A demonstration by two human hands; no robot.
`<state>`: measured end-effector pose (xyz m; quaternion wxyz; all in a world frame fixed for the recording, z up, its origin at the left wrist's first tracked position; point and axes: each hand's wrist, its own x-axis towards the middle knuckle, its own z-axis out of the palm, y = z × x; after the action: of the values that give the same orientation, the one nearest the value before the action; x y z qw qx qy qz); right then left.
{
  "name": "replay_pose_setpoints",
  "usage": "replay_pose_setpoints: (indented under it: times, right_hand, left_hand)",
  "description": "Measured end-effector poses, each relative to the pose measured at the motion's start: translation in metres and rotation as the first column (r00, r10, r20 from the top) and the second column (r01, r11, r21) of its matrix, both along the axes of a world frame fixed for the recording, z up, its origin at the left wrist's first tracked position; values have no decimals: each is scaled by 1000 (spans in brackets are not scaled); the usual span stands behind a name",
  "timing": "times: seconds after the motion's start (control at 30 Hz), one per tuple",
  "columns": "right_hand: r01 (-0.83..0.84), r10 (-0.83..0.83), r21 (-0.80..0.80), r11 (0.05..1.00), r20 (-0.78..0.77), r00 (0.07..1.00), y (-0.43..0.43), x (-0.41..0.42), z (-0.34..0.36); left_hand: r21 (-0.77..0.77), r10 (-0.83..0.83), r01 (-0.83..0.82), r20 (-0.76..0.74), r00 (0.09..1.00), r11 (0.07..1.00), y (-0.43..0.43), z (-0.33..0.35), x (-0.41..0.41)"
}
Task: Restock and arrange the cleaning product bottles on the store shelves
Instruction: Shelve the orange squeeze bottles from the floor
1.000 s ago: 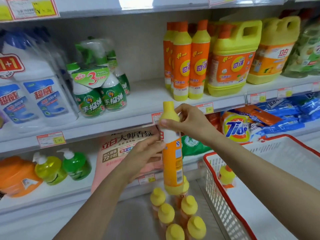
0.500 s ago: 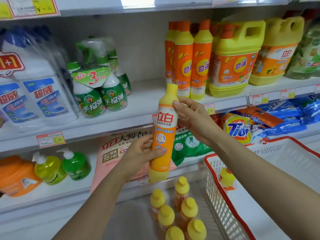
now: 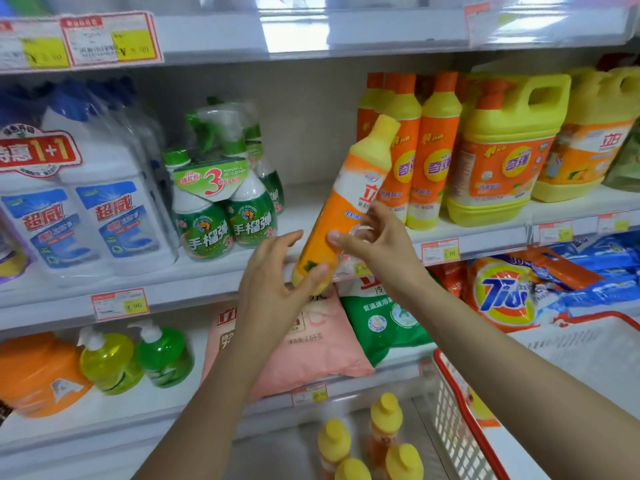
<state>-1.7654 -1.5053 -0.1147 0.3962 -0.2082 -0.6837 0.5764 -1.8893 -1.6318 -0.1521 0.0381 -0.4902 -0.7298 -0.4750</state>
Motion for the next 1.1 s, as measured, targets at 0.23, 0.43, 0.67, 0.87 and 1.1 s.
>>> replay_pose_setpoints:
  times: [0.23,0.43,0.67,0.87,1.1]
  right_hand:
    - [94,-91,96,991,-42,995,49,-64,31]
    - [223,-248,253,941,70,966,87,-119,40]
    - [158,-209,272,949,170,963,123,-171,36]
    - [185,-234,263,947,170,957,135,-200,34]
    - [207,-268,295,933,183,946,140,-205,25]
  left_hand:
    - [-141,144,-228,-444,884,963,21,-25,-48]
    - [-166,132,-285,-602,787,944,28,-43,-58]
    - [-142,155,-305,-620,769,942,30,-50,-61]
    - [-123,176,-314,-614,769,941,33,-53,-64]
    - [-103,178,-298,-604,777,949,34,-56,-64]
